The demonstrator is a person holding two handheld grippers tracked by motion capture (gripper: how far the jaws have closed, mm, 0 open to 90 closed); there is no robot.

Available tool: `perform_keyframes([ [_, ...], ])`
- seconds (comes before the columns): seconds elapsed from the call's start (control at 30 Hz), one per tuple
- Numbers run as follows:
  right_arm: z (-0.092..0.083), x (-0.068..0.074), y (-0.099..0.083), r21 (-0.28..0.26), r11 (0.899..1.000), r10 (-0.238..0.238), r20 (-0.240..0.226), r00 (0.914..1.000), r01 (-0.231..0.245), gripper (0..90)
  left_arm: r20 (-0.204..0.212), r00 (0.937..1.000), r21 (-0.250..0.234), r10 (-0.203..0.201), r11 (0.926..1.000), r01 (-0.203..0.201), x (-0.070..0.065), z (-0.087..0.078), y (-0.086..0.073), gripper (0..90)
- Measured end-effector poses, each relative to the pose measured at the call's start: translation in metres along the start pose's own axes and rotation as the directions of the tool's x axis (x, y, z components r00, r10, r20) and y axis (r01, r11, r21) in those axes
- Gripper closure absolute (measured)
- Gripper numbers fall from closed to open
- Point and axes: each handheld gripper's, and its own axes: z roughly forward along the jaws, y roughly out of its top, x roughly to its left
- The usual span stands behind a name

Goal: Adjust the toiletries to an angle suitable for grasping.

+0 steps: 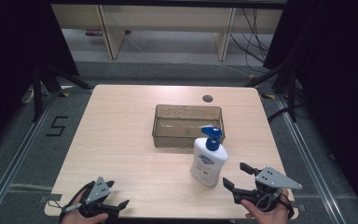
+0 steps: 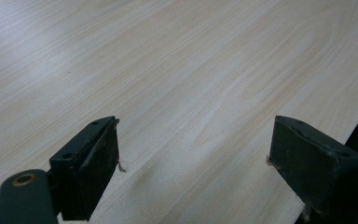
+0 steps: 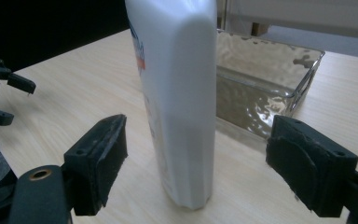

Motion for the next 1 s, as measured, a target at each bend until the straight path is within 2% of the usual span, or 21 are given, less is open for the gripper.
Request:
perform_keyframes([
  [0.07,-0.001,0.001,0.002,0.004,1.000,0.017,-0.003,0.9999,-0.017,20.2,0.000,1.0000,0.000,0.000,1.0000,0.000,0.000,0.000,0.000,15.2],
  [0.13,-0.002,-0.001,0.006,-0.002,1.000,-0.017,0.003,0.9999,0.017,20.2,0.008,0.9999,0.001,-0.010,0.9999,0.010,0.000,0.000,0.000,15.2],
  [0.17,-0.001,0.000,0.007,-0.007,1.000,-0.002,-0.005,1.0000,0.001,20.2,0.008,0.9999,0.002,-0.009,1.0000,0.009,0.000,0.000,0.000,15.2],
  [0.23,0.000,0.000,0.009,-0.008,1.000,-0.011,-0.002,0.9999,0.011,21.1,0.009,0.9999,0.002,-0.009,1.0000,0.009,0.000,0.000,0.000,15.2],
  [0.27,0.000,0.002,0.009,-0.001,1.000,0.008,0.001,1.0000,-0.008,21.4,0.009,0.9999,0.001,-0.011,0.9999,0.011,0.000,0.000,0.000,15.2],
  [0.3,0.000,0.001,0.010,0.001,1.000,-0.008,0.002,1.0000,0.008,21.4,0.009,0.9999,0.001,-0.011,0.9999,0.011,0.000,0.000,0.000,15.2],
  [0.33,0.001,0.002,0.011,-0.002,1.000,0.013,-0.004,0.9999,-0.013,21.4,0.010,0.9999,0.001,-0.012,0.9999,0.012,0.000,0.000,0.000,15.2],
  [0.37,0.002,0.001,0.012,-0.010,1.000,-0.008,-0.002,1.0000,0.008,21.4,0.016,0.9998,0.004,-0.010,0.9999,0.009,0.000,0.000,0.000,15.2],
  [0.5,0.002,0.002,0.015,-0.003,1.000,-0.010,-0.009,0.9999,0.010,21.5,0.009,0.9999,0.000,-0.012,0.9999,0.012,0.000,0.000,0.000,15.2],
  [0.53,0.003,0.002,0.018,-0.012,1.000,-0.025,-0.008,0.9997,0.024,21.5,0.009,0.9999,0.000,-0.012,0.9999,0.012,0.000,0.000,0.000,15.2],
  [0.57,0.001,0.003,0.019,-0.001,1.000,-0.016,-0.010,0.9998,0.016,21.5,0.008,0.9999,-0.002,-0.015,0.9999,0.015,0.000,0.000,0.000,15.2],
  [0.6,0.002,0.002,0.020,-0.014,0.999,-0.033,-0.007,0.9994,0.033,21.5,0.008,0.9999,-0.002,-0.015,0.9999,0.015,0.000,0.000,0.000,15.2],
  [0.87,0.002,0.005,0.030,-0.029,0.999,-0.016,-0.014,0.9998,0.016,21.4,0.013,0.9997,0.000,-0.020,0.9998,0.020,0.000,0.000,0.000,15.2],
  [0.9,0.004,0.004,0.031,-0.041,0.999,-0.036,-0.018,0.9992,0.036,21.4,0.012,0.9998,0.000,-0.019,0.9998,0.019,0.000,0.000,0.000,15.2],
  [1.0,0.005,0.006,0.036,-0.027,0.999,-0.029,-0.020,0.9994,0.028,21.5,0.013,0.9997,0.000,-0.019,0.9998,0.019,0.000,0.001,0.000,15.2],
])
